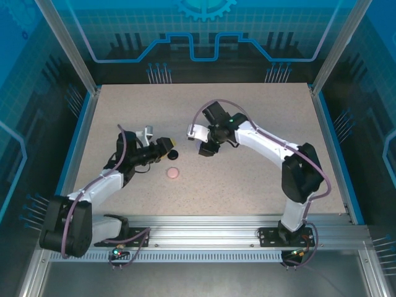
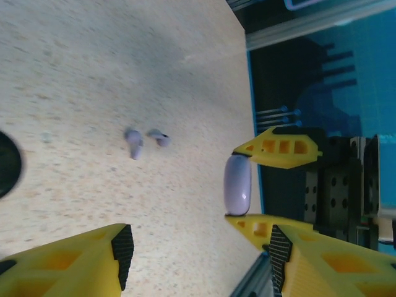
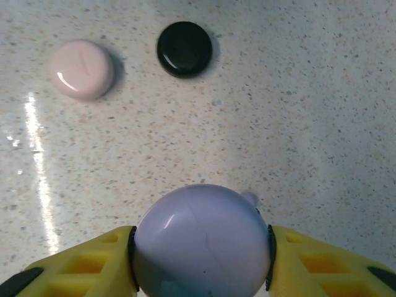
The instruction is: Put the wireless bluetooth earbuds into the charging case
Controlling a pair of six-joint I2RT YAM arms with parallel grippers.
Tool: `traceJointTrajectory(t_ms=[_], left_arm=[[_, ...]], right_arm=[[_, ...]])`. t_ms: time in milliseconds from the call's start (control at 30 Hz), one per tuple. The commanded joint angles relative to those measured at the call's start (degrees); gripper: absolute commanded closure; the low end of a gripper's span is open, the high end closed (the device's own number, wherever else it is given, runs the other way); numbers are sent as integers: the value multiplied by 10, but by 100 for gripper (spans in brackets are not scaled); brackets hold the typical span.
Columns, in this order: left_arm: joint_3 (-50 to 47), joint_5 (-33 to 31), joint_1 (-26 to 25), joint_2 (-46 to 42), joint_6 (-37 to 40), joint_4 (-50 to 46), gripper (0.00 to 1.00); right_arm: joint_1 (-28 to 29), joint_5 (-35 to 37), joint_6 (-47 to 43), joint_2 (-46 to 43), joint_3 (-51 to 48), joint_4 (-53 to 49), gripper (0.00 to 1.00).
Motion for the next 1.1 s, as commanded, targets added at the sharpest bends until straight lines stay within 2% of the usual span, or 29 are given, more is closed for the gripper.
traceJointTrajectory(t_ms=[0,100,267,633,833,1067], left_arm=[[29,38,-27,28,-38,88,36],[40,39,-55,59,-53,125,34],[61,37,-87,108,-57,130,33],[52,-6,-96,122,-49,100,33],[64,27,-99,142,-66,120,39],[78,42,-113,170,-73,132,40]], right_arm=[[4,-38,-6,-29,-34,53,52],[5,-45,2,-34,-45,56,52],[6,-57,18,-35,-51,65,52],[1,-64,27,-24,-47,69,52],[-3,-78,33,-30,-49,75,52],[-2,-86,41,-30,-44,80,52]])
